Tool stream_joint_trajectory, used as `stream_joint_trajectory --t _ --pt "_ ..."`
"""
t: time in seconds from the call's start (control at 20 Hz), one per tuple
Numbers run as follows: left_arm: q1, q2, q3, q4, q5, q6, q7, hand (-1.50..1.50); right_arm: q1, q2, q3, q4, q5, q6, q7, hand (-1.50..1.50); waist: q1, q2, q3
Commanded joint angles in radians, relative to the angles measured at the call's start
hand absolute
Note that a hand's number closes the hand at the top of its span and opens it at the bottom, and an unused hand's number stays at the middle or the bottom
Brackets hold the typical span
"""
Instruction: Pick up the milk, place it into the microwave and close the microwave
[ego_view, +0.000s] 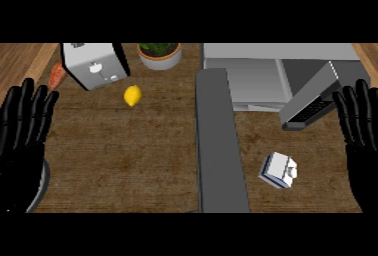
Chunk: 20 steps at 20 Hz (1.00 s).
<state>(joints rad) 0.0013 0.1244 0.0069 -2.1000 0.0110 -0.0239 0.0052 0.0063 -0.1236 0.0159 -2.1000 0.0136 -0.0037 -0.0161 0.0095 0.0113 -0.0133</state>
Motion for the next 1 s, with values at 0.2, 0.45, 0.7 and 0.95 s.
stream_joint_trajectory --t 0.2,0.45,0.7,0.95 --pt "-0.016 -0.051 -0.043 0.015 -0.079 0.057 0.016 -1.5 0.05 0.121 0.213 -0.083 0.261 -0.296 0.076 -1.5 -0.014 -0.013 0.013" --pt "0.012 -0.111 -0.019 0.04 0.065 0.058 0.078 -1.5 0.047 0.123 0.467 -0.036 0.15 -0.377 0.114 -1.5 -0.006 -0.013 0.013" --pt "0.156 -0.039 0.096 0.004 0.205 -0.068 0.014 -1.5 -0.027 0.123 0.549 0.01 0.203 -0.5 0.155 -1.5 -0.004 -0.012 0.013" --pt "0.274 -0.094 0.017 -0.076 0.14 -0.062 -0.026 -1.5 0.049 0.124 0.596 0.045 0.299 -0.619 0.088 -1.5 -0.004 -0.013 0.013"
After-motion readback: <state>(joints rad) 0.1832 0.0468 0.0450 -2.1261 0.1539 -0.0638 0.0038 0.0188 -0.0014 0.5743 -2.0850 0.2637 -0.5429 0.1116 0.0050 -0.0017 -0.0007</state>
